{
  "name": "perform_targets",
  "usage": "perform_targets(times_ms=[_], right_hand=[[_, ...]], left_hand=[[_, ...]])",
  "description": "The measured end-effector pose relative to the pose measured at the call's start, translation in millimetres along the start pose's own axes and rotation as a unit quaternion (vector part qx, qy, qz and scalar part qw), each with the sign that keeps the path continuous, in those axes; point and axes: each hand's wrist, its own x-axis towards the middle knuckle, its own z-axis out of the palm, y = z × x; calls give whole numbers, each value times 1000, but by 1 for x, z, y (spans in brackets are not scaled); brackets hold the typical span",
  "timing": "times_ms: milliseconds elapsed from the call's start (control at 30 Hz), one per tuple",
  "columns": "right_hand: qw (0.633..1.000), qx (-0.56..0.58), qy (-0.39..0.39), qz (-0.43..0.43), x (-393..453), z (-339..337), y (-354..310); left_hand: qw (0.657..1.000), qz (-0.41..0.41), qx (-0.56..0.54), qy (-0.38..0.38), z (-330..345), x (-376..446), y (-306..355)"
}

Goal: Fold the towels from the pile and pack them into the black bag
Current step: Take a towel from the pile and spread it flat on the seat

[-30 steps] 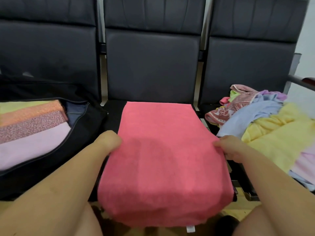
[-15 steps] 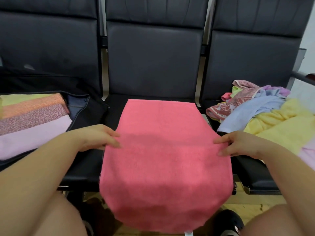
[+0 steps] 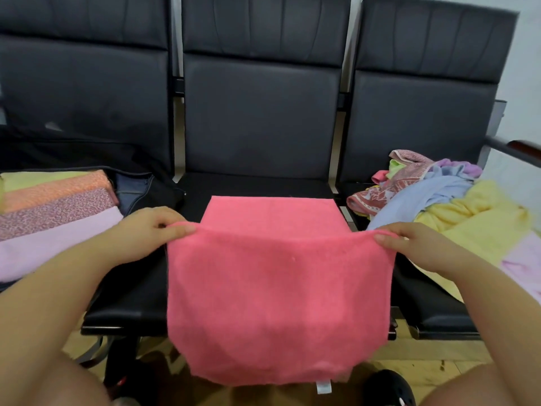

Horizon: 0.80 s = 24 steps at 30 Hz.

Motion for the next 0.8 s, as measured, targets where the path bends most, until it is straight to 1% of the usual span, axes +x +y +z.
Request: perform_targets(times_ms=[33, 67, 133, 167, 200, 233, 267, 333, 367, 400, 433, 467, 500, 533, 567, 600, 633, 733, 800], right_hand=[[999, 54, 0, 8, -4, -3, -4], [994, 108, -12, 16, -8, -7, -9], [972, 231, -44, 30, -16, -15, -18], [955, 290, -56, 28, -20, -21, -22], [938, 340, -68, 18, -23, -27, -25], [923, 378, -70, 7, -23, -34, -24], [907, 417, -56, -2, -23, -39, -26], [878, 478, 7, -8, -18, -43, -29], [879, 476, 25, -13, -15, -41, -32], [894, 446, 26, -21, -11, -36, -33], [920, 390, 40, -27, -5, -30, -30], [942, 327, 62, -32, -1, -24, -28], [960, 263, 88, -37, 2, -19, -27], [973, 193, 122, -35, 5, -17, -26], [980, 126, 152, -34, 9, -17, -25], [982, 76, 167, -33, 12, -17, -27], [984, 46, 167, -34, 16, -16, -28], [987, 19, 156, -22, 34, -9, -28], [988, 9, 152, 3, 47, 0, -29]], left_hand=[[996, -28, -85, 9, -5, -4, 6], [981, -58, -184, -1, -8, -8, 12], [922, -122, -364, -42, -17, -15, 22], [896, -142, -417, -54, -20, -16, 26], [876, -149, -456, -52, -26, -17, 29], [863, -141, -483, -40, -31, -16, 27], [853, -134, -504, -20, -36, -15, 26], [834, -119, -539, -1, -43, -11, 17], [830, -113, -546, -7, -43, -8, 15], [831, -107, -546, -9, -43, -8, 17], [843, -99, -529, 3, -41, -4, 14], [872, -87, -481, 19, -38, -2, 11], [920, -68, -384, 43, -32, 3, 7], [962, -52, -260, 64, -29, 8, 3], [985, -46, -147, 79, -26, 12, -3], [992, -58, -75, 80, -24, 18, -10], [994, -70, -53, 65, -22, 22, -13], [992, -99, -64, 50, -15, 36, -15], [985, -125, -99, 65, -10, 46, -15]])
